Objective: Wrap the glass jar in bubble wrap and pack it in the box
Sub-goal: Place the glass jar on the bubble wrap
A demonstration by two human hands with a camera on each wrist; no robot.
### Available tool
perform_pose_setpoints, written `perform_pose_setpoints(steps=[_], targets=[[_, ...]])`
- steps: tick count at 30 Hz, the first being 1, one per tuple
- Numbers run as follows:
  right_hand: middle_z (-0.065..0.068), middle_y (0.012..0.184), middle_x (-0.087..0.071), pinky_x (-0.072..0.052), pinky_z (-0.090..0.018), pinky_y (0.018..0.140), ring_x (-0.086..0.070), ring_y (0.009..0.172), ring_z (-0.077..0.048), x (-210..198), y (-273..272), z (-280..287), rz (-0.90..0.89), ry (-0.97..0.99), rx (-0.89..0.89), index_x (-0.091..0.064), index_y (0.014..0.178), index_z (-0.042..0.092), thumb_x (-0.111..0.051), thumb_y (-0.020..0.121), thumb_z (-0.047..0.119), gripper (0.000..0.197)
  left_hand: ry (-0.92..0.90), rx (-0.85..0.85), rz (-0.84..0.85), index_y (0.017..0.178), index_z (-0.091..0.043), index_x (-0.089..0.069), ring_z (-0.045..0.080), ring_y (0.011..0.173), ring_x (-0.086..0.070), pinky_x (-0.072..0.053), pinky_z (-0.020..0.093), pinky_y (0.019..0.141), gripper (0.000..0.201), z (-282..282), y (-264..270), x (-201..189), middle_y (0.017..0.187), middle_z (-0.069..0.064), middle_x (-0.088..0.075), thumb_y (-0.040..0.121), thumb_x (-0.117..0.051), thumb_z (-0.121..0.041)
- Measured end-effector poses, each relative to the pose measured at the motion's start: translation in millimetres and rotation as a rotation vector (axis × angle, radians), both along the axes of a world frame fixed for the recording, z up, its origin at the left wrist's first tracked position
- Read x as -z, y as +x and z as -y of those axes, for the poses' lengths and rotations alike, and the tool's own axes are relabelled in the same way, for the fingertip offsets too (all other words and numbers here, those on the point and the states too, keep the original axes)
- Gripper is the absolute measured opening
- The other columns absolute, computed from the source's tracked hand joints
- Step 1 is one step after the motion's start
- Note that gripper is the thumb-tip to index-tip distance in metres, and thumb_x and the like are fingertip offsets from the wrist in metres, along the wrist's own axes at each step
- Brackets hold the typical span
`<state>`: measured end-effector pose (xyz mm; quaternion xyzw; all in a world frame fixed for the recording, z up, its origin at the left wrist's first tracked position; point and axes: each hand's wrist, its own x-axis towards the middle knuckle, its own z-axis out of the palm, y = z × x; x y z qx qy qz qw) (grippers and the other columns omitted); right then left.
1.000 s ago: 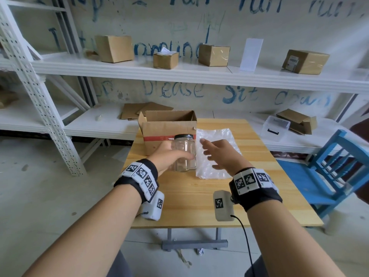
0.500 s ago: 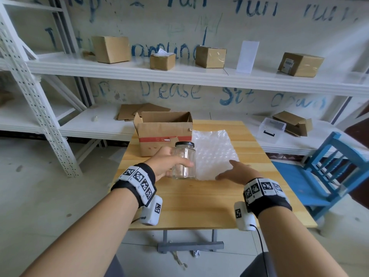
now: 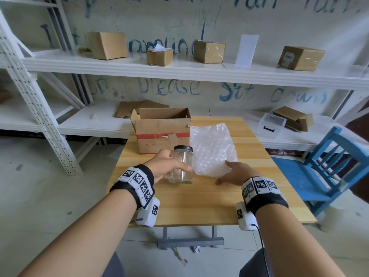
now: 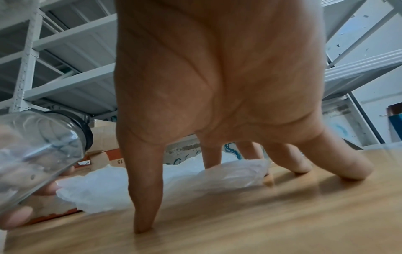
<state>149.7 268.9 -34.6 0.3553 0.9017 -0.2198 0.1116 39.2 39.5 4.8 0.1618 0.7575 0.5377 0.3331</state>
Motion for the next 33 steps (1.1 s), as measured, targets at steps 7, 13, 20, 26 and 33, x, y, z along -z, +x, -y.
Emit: perform_pose_setpoints(steps=[7, 13, 20, 26, 33], targets=[[-0.003, 0.163, -0.035, -0.025, -0.053, 0.122, -0.033, 0.149, -0.029, -3, 4, 4, 0.013, 0.014, -0.034, -0.026, 0.159, 0.028, -0.083, 0.069, 0.055, 0.111, 0.008, 0.016, 0.011, 0.118, -0.015, -0.056, 0.031, 0.116, -0.064, -0.053, 0.054, 0.100, 0.058, -7, 7, 4, 0.123, 0.011, -0.067, 0.071, -0.089, -0.013], [-0.005, 0.163, -0.034, -0.022, -0.054, 0.123, -0.032, 0.150, -0.031, -1, 8, 8, -0.002, 0.001, -0.025, -0.025, 0.160, 0.028, -0.083, 0.069, 0.055, 0.111, -0.002, 0.018, 0.018, 0.118, -0.018, -0.056, 0.029, 0.115, -0.064, -0.053, 0.056, 0.100, 0.069, -7, 9, 4, 0.120, 0.009, -0.068, 0.060, -0.094, -0.018], [-0.005, 0.165, -0.031, -0.020, -0.054, 0.124, -0.028, 0.152, -0.032, -4, 11, 11, -0.007, -0.016, -0.013, -0.025, 0.159, 0.028, -0.082, 0.070, 0.055, 0.110, 0.038, 0.005, 0.036, 0.124, -0.011, -0.058, 0.031, 0.108, -0.070, -0.061, 0.047, 0.081, 0.068, -11, 8, -2, 0.125, 0.017, -0.068, 0.065, -0.091, -0.015], [-0.006, 0.164, -0.032, -0.021, -0.052, 0.124, -0.028, 0.152, -0.029, -7, 17, 13, -0.026, -0.014, -0.007, -0.026, 0.159, 0.028, -0.083, 0.070, 0.053, 0.108, 0.044, -0.005, 0.039, 0.118, -0.018, -0.052, 0.025, 0.108, -0.068, -0.059, 0.040, 0.075, 0.058, -16, 5, 1, 0.127, 0.012, -0.064, 0.073, -0.089, -0.016], [-0.005, 0.165, -0.030, -0.021, -0.051, 0.124, -0.027, 0.152, -0.029, -10, 19, 16, 0.005, -0.010, -0.031, -0.023, 0.160, 0.028, -0.082, 0.071, 0.054, 0.110, 0.039, 0.006, 0.046, 0.110, -0.019, -0.054, 0.019, 0.097, -0.067, -0.055, 0.033, 0.066, 0.046, -18, 4, 2, 0.122, 0.011, -0.066, 0.077, -0.085, -0.011]])
